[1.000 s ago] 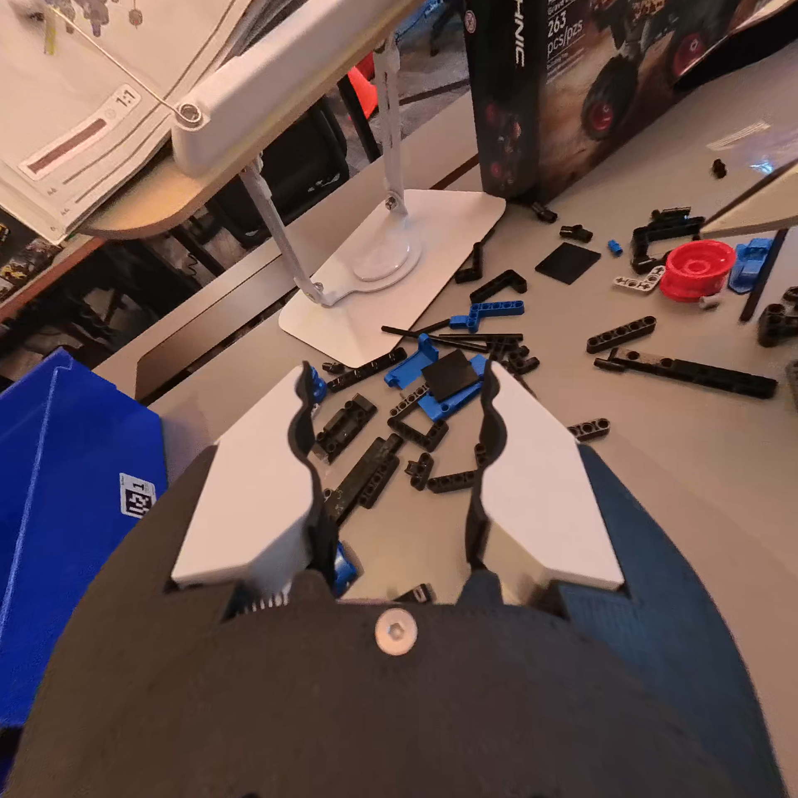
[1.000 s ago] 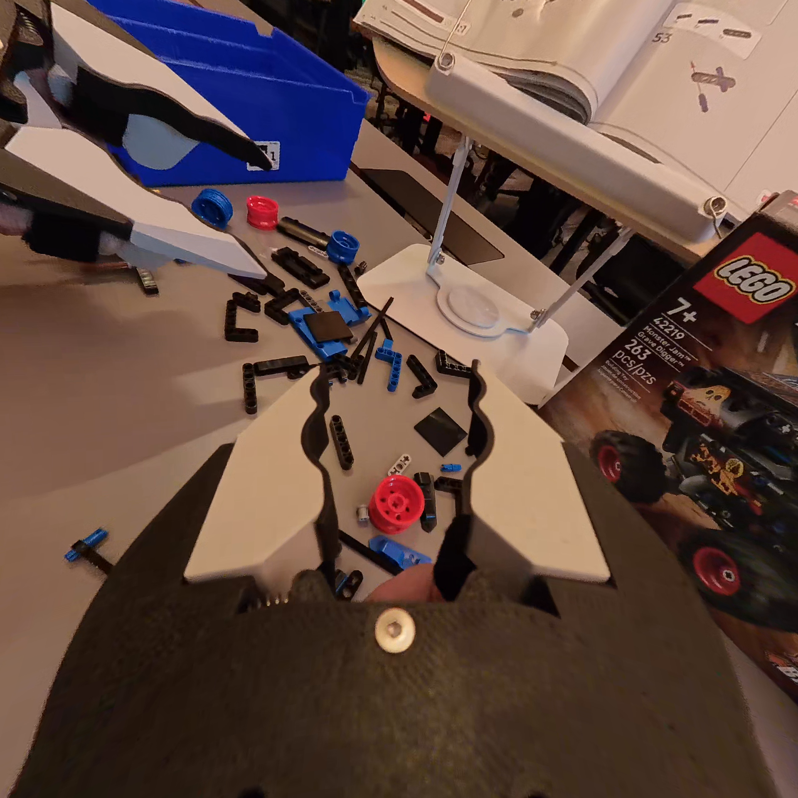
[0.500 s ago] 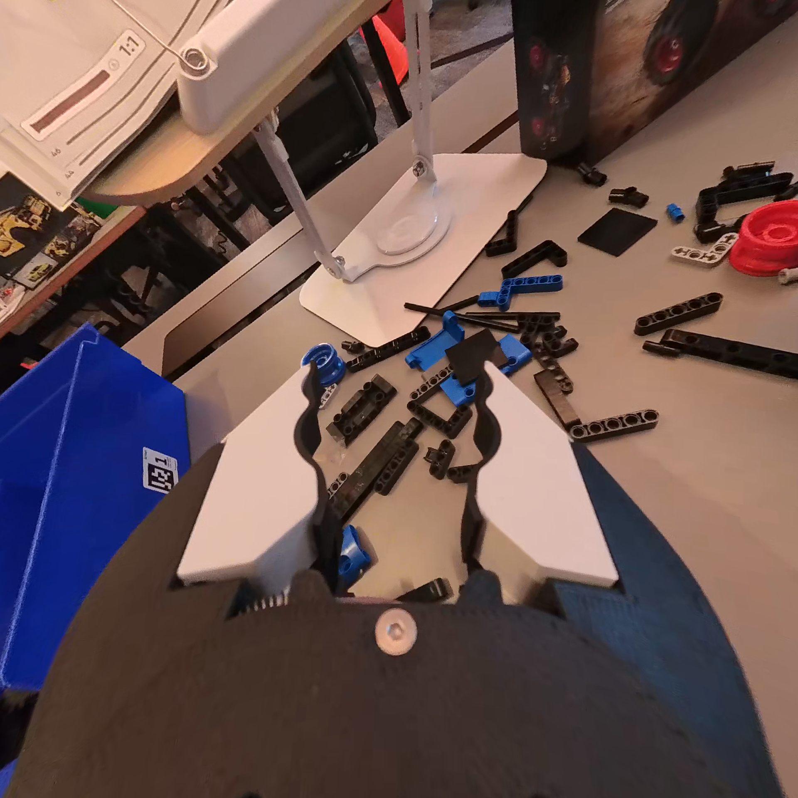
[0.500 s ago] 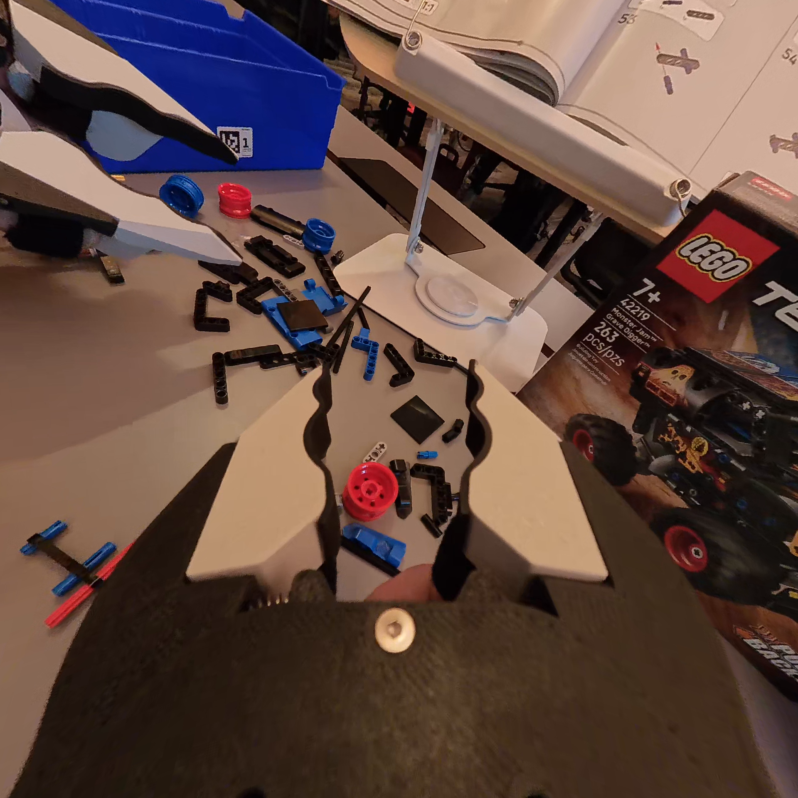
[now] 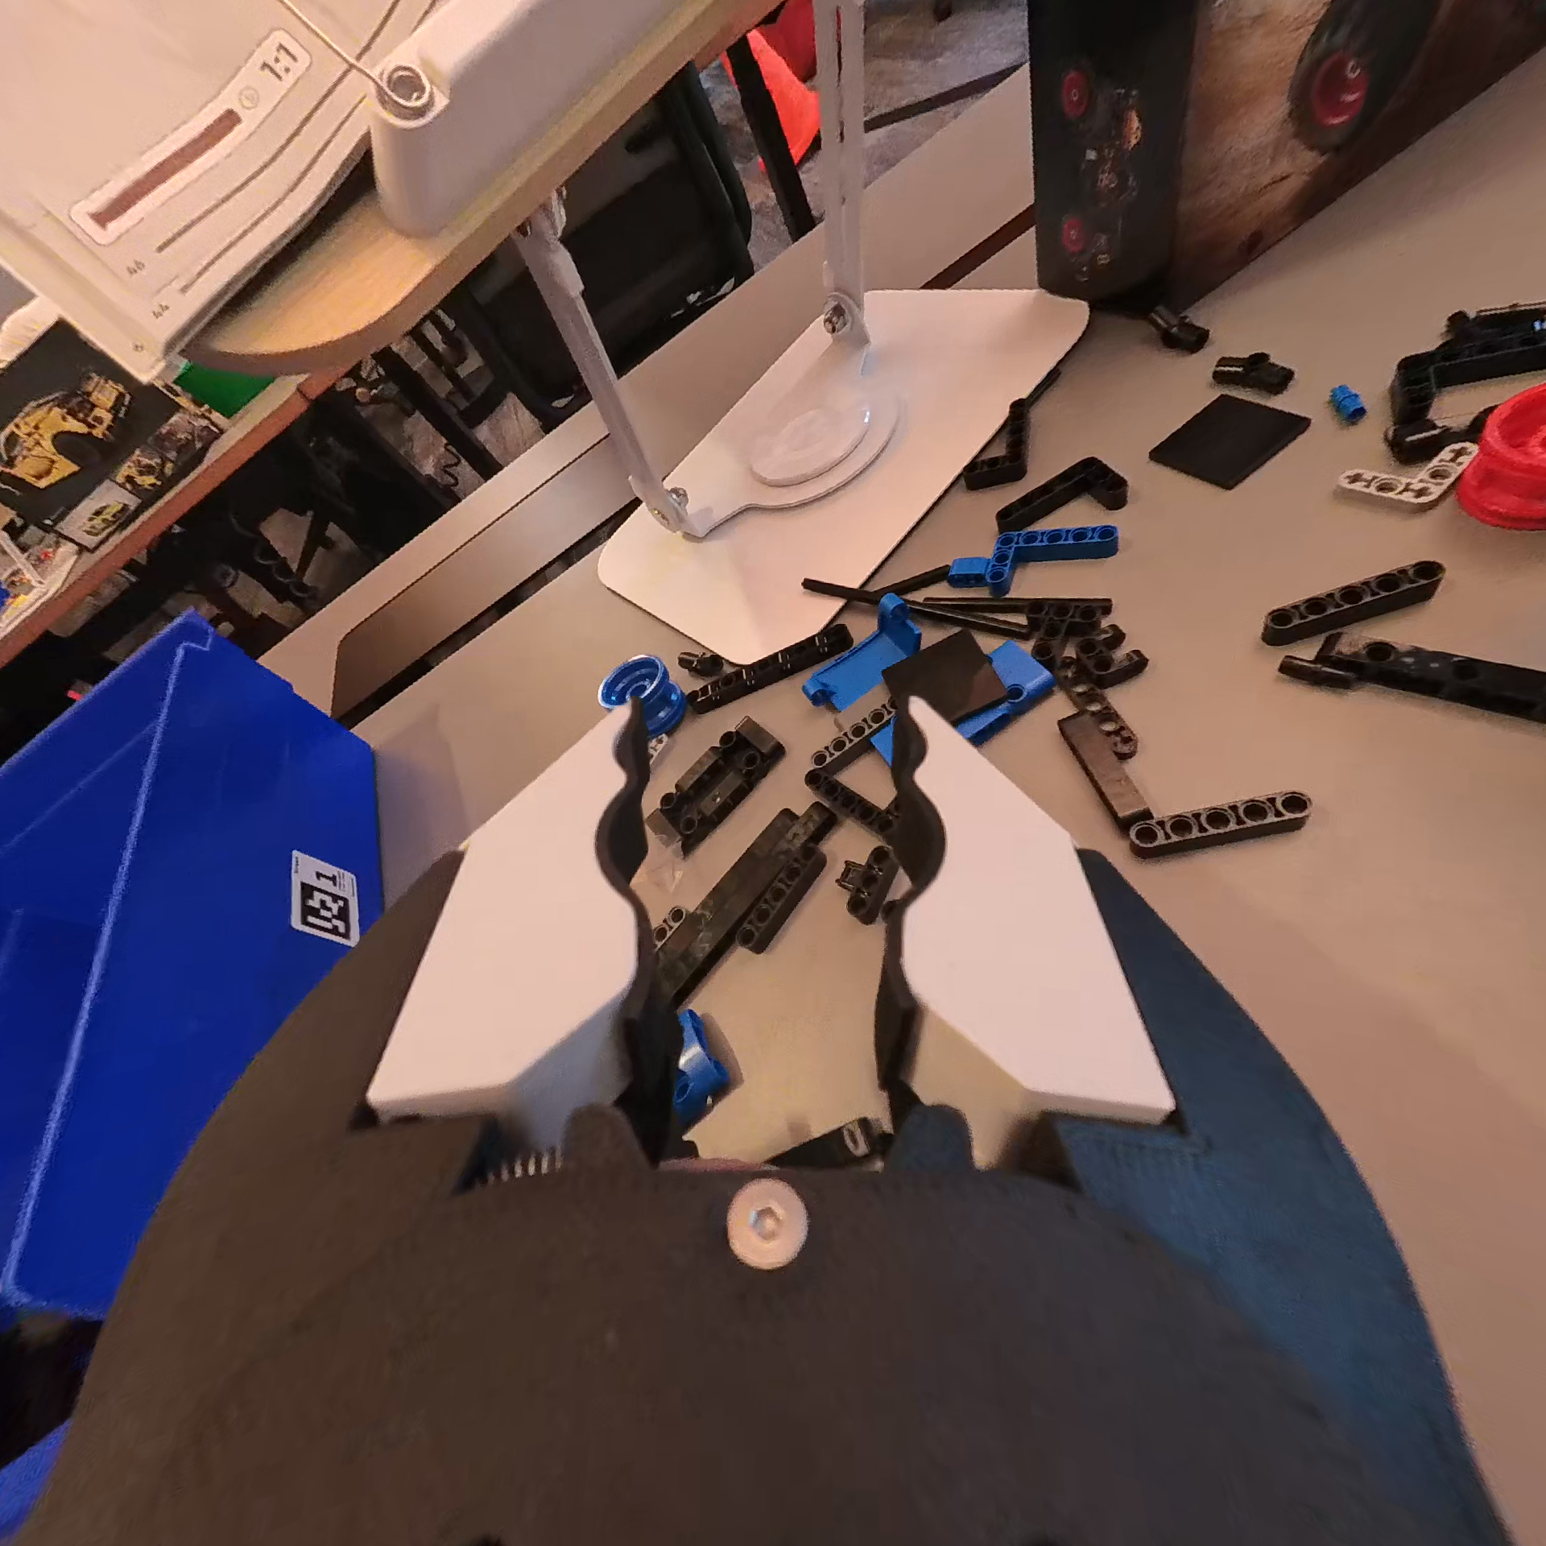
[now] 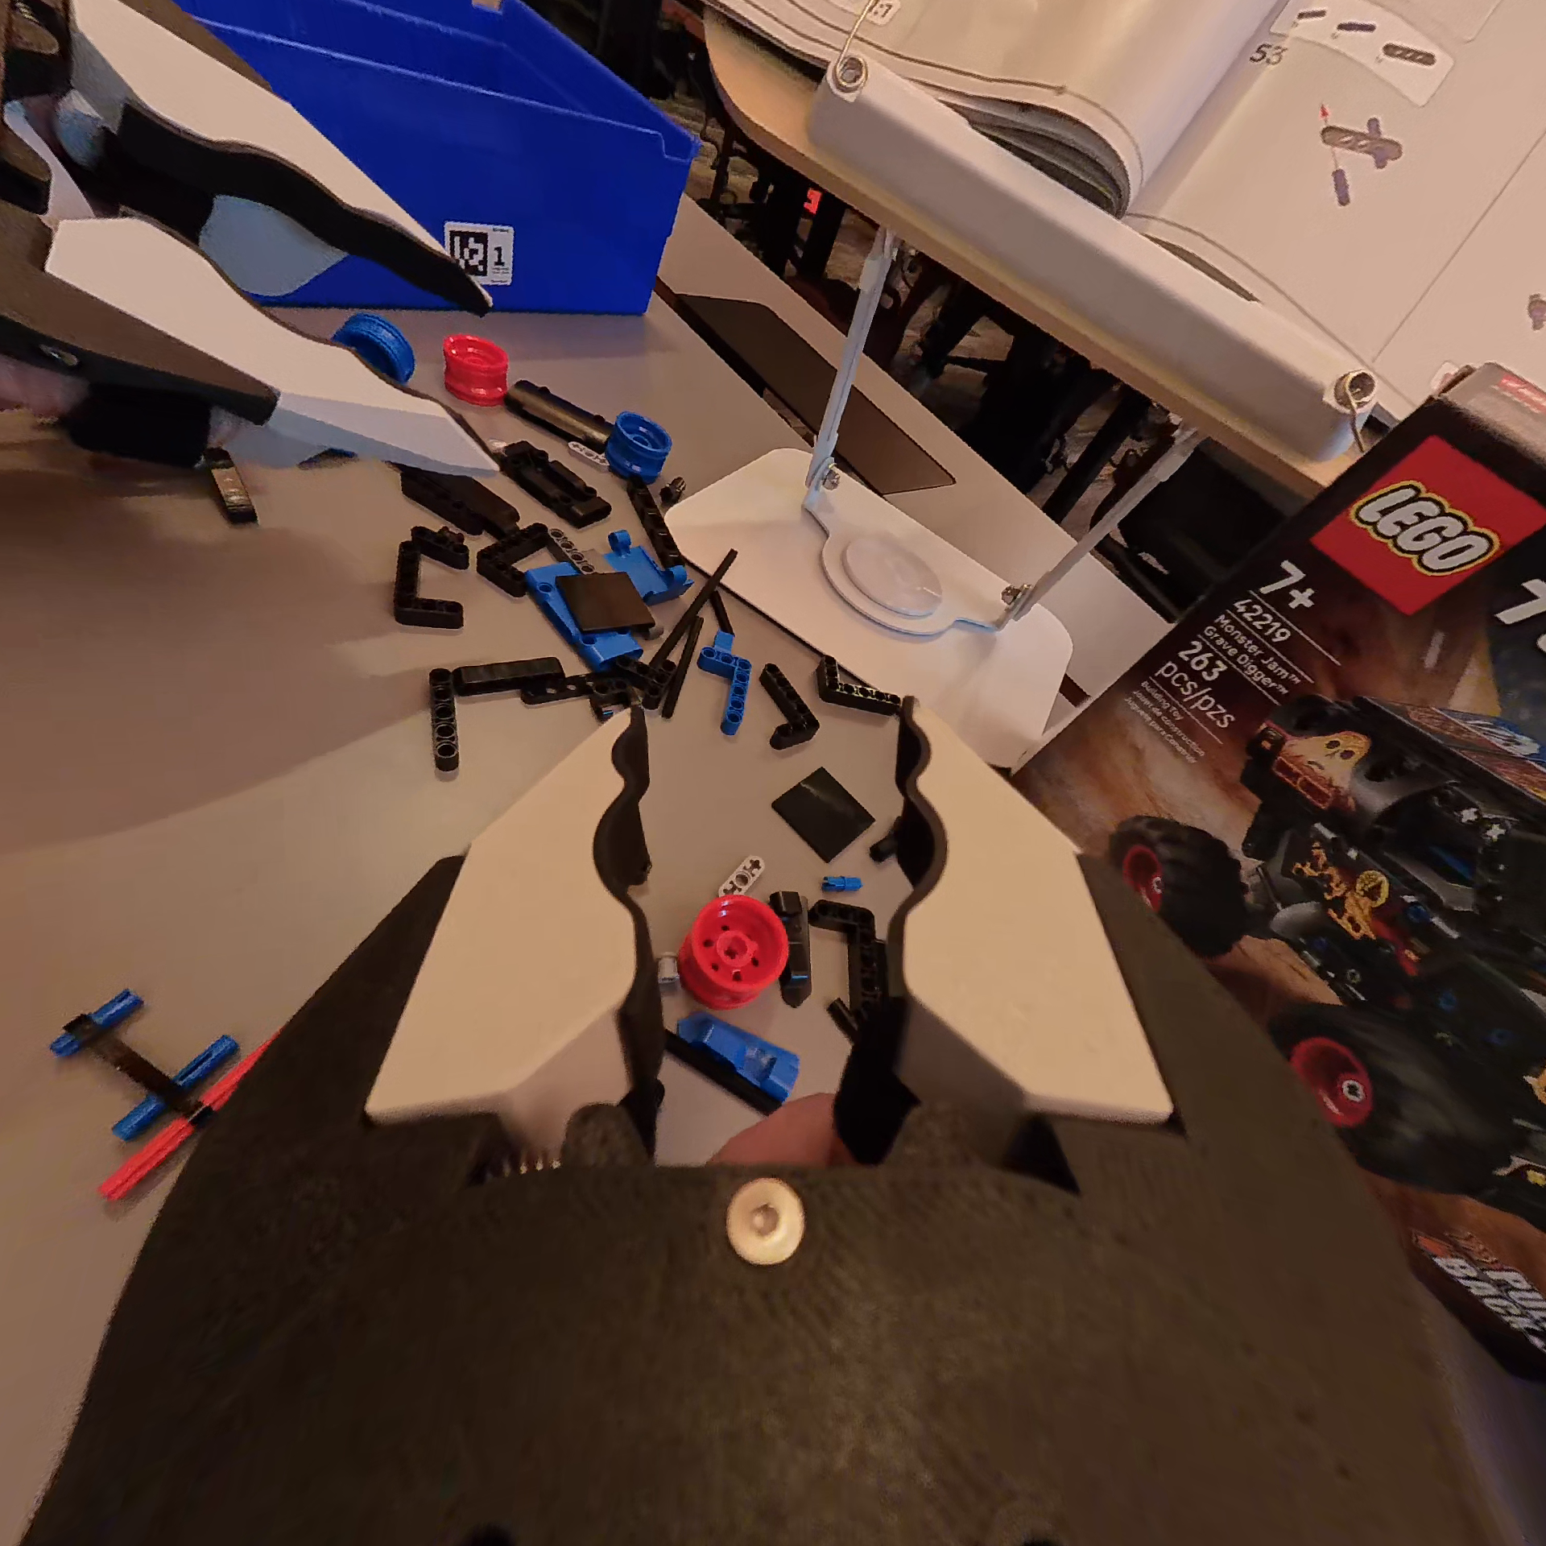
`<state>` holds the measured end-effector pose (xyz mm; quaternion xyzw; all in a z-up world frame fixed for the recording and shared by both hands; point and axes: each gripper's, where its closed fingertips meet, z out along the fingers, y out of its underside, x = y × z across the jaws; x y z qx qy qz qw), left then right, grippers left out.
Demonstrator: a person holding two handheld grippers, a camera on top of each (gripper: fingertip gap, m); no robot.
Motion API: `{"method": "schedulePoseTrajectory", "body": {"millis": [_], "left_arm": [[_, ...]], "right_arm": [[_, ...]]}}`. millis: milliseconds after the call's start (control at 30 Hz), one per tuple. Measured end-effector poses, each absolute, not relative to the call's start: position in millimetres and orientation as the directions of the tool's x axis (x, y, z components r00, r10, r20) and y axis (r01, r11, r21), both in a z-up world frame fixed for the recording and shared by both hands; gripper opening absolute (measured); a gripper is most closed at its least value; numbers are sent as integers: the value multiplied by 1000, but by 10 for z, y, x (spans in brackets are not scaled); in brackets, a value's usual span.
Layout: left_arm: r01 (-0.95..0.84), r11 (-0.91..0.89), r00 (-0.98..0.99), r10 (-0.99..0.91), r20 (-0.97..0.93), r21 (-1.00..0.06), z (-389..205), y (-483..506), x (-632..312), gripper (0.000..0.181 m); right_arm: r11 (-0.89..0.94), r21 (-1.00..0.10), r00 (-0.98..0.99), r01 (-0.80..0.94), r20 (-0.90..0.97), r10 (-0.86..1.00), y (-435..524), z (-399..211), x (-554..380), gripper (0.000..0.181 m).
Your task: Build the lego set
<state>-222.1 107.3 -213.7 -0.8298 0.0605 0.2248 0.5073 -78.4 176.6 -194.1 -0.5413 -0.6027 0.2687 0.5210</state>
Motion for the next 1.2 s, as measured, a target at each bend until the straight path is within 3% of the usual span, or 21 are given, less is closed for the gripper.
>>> {"method": "schedulePoseTrajectory", "body": {"millis": [400, 900, 967, 1033, 1200], "left_arm": [[-337, -424, 903, 106, -416, -841, -2039, 1026, -2122, 47], [-317, -405, 925, 67, -373, -858, -2024, 943, -2021, 54], [-313, -405, 928, 64, -368, -859, -2031, 946, -2013, 59], [-302, -393, 934, 62, -352, -869, -2018, 966, -1982, 78], [-307, -393, 934, 50, -354, -867, -2020, 980, -1940, 84]], "right_arm": [[292, -879, 102, 378, 353, 930, 1680, -1960, -813, 54], [274, -887, 182, 372, 359, 916, 1892, -1831, -638, 53], [272, -886, 196, 374, 363, 911, 1937, -1822, -604, 52], [262, -889, 202, 375, 355, 913, 1965, -1832, -585, 54], [266, -869, 212, 418, 378, 901, 2044, -1903, -541, 60]]}}
